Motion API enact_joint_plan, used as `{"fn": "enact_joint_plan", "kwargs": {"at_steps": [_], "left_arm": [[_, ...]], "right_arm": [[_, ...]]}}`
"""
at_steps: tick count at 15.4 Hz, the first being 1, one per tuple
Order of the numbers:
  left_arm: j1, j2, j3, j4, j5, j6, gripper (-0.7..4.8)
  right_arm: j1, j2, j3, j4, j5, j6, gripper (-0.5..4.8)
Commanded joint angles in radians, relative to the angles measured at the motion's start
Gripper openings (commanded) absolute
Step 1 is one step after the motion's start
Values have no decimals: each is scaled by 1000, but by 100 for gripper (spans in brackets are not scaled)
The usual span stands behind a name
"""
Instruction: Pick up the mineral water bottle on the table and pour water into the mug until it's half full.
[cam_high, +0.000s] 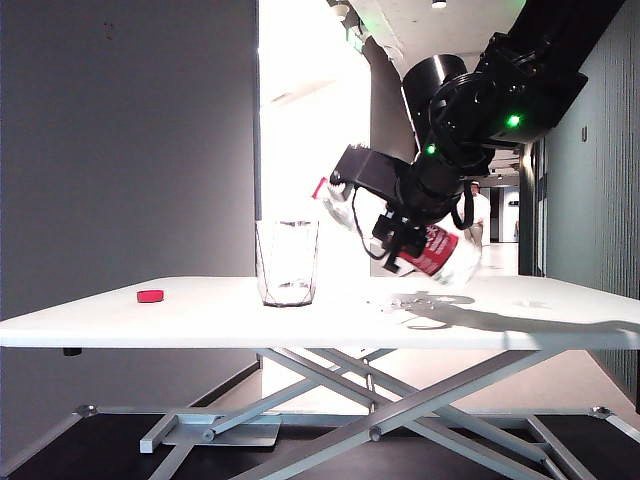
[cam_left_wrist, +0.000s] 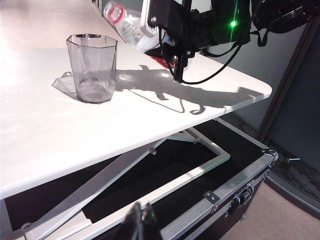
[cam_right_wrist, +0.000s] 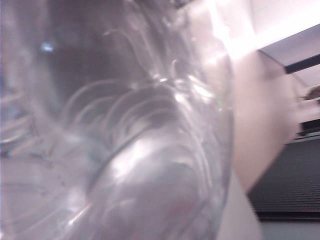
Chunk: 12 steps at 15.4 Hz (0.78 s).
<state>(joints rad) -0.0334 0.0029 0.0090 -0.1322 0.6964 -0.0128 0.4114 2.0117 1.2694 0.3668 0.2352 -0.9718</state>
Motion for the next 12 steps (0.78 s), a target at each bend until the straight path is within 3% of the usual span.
{"fn": "enact_joint_plan", "kwargs": {"at_steps": [1, 12], "left_arm": [[-1, 1, 1, -3, 7, 5, -5], [-1, 1, 1, -6, 7, 5, -5]], "right_arm": [[3, -22, 13, 72, 37, -91, 176], [15, -22, 59, 122, 152, -348, 176]]}}
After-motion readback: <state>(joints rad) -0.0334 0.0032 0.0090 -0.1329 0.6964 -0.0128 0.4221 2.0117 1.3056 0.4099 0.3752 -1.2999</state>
